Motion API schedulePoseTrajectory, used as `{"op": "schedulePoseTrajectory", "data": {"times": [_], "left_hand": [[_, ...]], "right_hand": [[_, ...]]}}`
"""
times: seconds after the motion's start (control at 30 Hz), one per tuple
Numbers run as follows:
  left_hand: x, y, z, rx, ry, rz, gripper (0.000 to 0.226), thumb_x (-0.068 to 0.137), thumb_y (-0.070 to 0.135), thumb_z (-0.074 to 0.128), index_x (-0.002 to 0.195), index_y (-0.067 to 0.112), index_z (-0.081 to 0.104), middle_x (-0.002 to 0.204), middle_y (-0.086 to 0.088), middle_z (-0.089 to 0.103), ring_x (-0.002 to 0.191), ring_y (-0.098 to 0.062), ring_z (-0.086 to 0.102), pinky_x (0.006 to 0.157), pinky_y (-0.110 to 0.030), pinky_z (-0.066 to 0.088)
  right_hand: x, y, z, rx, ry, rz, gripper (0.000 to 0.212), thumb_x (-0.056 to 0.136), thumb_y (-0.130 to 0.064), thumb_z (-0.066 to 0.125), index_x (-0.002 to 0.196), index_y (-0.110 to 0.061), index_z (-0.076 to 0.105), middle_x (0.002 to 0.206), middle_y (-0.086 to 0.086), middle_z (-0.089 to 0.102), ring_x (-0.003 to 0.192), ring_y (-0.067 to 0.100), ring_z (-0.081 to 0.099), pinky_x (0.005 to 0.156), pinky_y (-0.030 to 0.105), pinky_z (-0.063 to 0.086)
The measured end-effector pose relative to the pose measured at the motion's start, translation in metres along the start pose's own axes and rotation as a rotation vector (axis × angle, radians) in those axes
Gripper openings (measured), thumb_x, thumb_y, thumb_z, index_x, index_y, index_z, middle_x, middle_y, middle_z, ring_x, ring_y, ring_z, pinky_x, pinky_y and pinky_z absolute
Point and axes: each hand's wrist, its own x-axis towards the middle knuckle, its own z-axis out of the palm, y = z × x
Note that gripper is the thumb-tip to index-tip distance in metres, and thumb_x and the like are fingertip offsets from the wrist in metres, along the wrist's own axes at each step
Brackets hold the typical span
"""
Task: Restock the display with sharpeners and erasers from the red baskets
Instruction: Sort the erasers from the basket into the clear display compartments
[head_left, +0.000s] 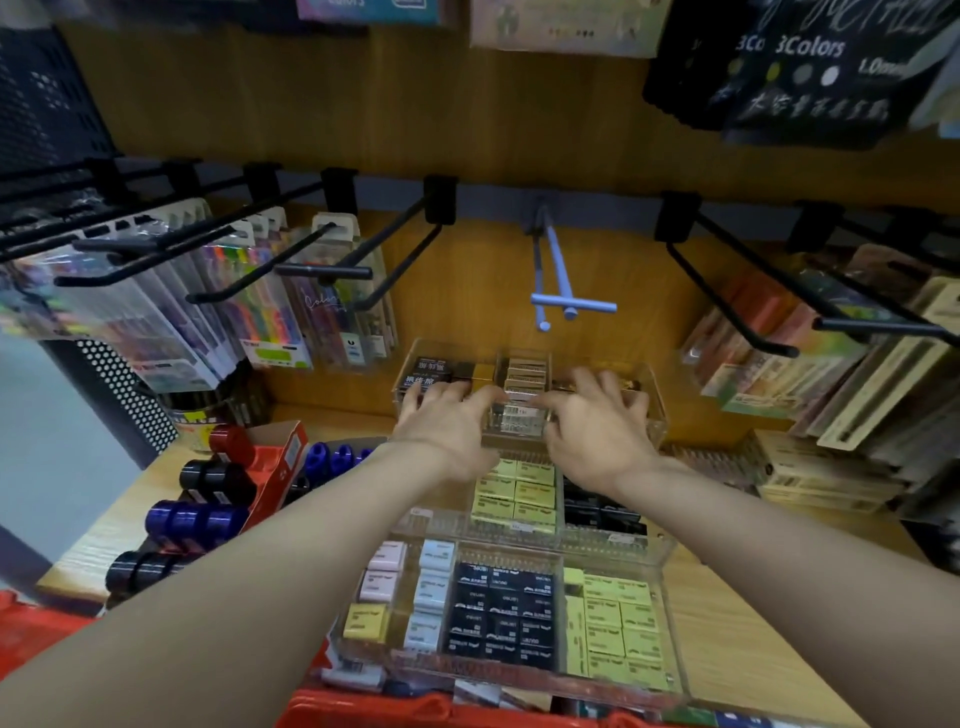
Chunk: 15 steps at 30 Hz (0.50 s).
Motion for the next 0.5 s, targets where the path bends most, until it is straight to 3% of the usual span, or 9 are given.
{"op": "schedulePoseTrajectory", "data": {"times": [0.13,0.23,0.3,0.4,0.5], "left_hand": [[-0.025,0.011,-0.004,-0.032,0.119,0.077,0.077,0.088,0.034,0.064,0.151,0.032,0.02,0.163,-0.004,0.01,0.15,-0.024,0.004,0.123,-0.044,0.001],[-0.074,0.023,0.008,-0.099,0.247,0.249,0.058,0.088,0.021,0.062,0.142,0.023,0.041,0.152,-0.004,0.032,0.143,-0.024,0.025,0.119,-0.043,0.025],[-0.111,0.031,0.015,-0.131,0.146,0.303,0.039,0.089,0.016,0.06,0.128,0.017,0.058,0.135,-0.006,0.051,0.128,-0.025,0.043,0.106,-0.039,0.039],[-0.162,0.043,0.034,-0.103,-0.068,0.286,0.027,0.089,0.017,0.058,0.115,0.017,0.064,0.115,-0.006,0.065,0.108,-0.026,0.059,0.09,-0.037,0.049],[-0.202,0.043,0.072,-0.128,-0.274,0.198,0.02,0.088,0.021,0.062,0.108,0.023,0.067,0.097,0.003,0.07,0.091,-0.018,0.065,0.08,-0.03,0.052]], "right_hand": [[-0.021,0.0,-0.009,0.15,0.082,-0.04,0.048,0.093,-0.027,0.054,0.139,-0.035,0.046,0.147,0.002,0.032,0.136,0.024,0.026,0.11,0.05,0.022],[-0.076,-0.002,-0.004,0.405,0.19,-0.114,0.034,0.09,-0.019,0.058,0.124,-0.024,0.06,0.124,-0.006,0.051,0.118,0.012,0.047,0.105,0.032,0.038],[-0.123,-0.003,0.003,0.484,0.107,-0.073,0.025,0.088,-0.016,0.061,0.112,-0.02,0.067,0.108,-0.006,0.061,0.1,0.01,0.058,0.09,0.025,0.048],[-0.188,-0.004,0.023,0.528,-0.097,0.041,0.021,0.083,-0.011,0.062,0.1,-0.019,0.071,0.087,-0.006,0.066,0.078,0.008,0.062,0.071,0.017,0.042],[-0.242,0.005,0.057,0.545,-0.285,0.168,0.019,0.084,-0.011,0.061,0.098,-0.02,0.069,0.081,-0.007,0.067,0.072,0.005,0.061,0.073,0.019,0.046]]}}
